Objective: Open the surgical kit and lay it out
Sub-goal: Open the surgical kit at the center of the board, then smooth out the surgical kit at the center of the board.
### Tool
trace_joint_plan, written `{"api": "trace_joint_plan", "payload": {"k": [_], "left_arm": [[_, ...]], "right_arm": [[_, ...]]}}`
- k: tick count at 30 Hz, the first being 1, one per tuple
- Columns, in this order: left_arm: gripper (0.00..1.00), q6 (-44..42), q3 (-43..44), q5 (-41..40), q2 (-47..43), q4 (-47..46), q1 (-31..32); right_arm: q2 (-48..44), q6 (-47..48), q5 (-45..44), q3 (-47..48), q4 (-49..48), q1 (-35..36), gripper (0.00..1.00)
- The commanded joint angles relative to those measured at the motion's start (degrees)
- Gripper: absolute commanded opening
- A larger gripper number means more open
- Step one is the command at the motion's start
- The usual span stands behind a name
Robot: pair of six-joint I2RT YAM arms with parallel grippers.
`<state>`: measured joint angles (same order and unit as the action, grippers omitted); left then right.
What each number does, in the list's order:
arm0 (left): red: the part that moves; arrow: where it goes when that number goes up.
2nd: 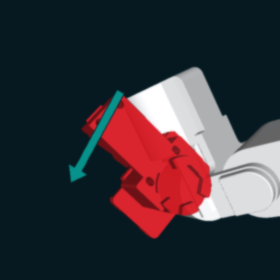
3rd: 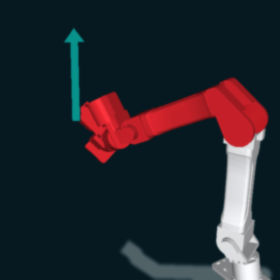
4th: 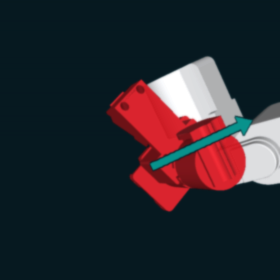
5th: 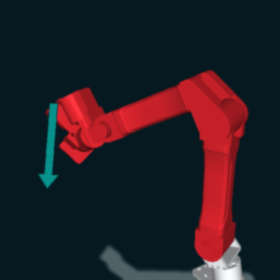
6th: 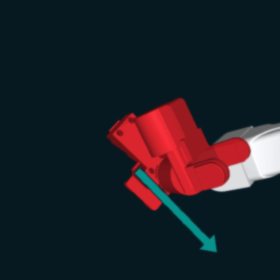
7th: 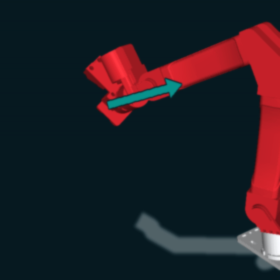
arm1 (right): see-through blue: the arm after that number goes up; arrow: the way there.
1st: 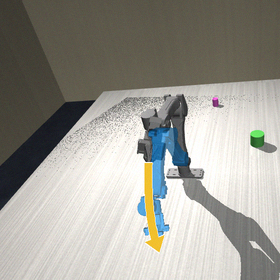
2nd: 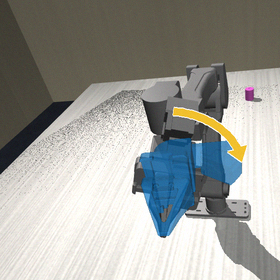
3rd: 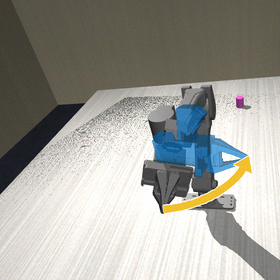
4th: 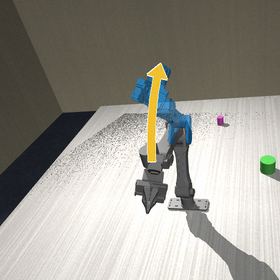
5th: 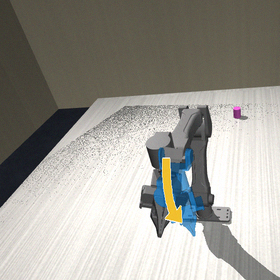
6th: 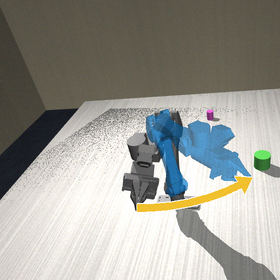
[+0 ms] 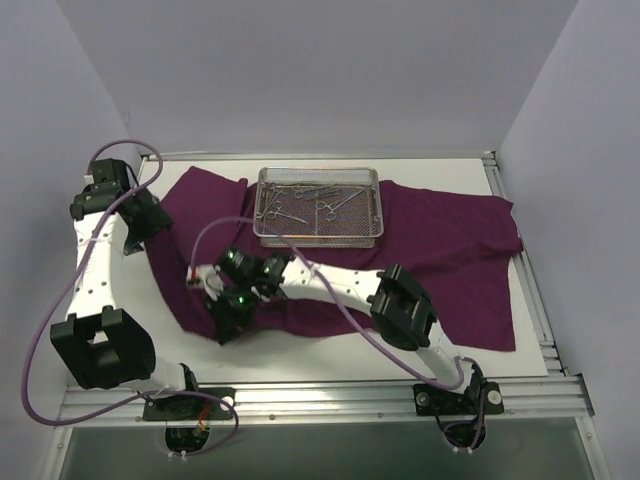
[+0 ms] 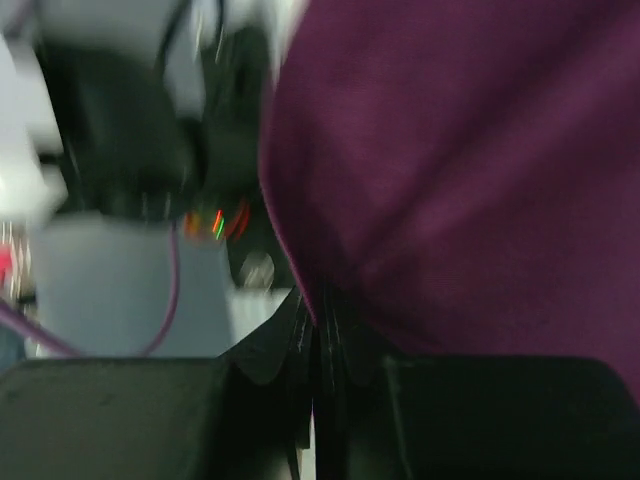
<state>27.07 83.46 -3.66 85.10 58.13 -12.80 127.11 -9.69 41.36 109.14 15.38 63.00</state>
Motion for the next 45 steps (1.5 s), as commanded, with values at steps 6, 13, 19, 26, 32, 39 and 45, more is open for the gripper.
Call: {"api": "trace_joint_plan", "payload": {"k": [6,13,19,26,32,39,45], "left_arm": [[0.80,-3.6,-2.5,-4.7,-5.9,-1.2,-0.1],[0.74,-1.5,-4.2,8.7,0.0,-9.5,1.4],[0.48,-0.3,-0.7,15.0,10.2,-17.6,5.3],[0.08,3.2,11.5,17.8,29.8,-18.5,5.7],[0.02,7.3,13.2,12.5,37.1,-20.4,5.1],[0.02,10.3,11.7,11.0,40.0,-24.9,3.1],[0.02,14.3,13.3,14.3,44.7,-25.5,1.9]], "right_arm": [[-15.3,-1.0,3.0,-21.3,0.0,-4.3,0.69],[-24.7,-15.6,-13.0,-20.6,-4.5,-20.9,0.74],[-31.4,-22.3,-36.2,-24.6,-3.5,-42.2,0.05],[-20.6,-20.6,-47.6,-23.9,-3.3,-54.5,0.00],[-13.9,-19.0,-53.8,-26.3,-2.5,-59.3,0.00],[-6.3,-18.4,-52.0,-25.9,-0.6,-61.6,0.00],[2.6,-21.1,-49.5,-22.6,-0.4,-62.7,0.00]]}}
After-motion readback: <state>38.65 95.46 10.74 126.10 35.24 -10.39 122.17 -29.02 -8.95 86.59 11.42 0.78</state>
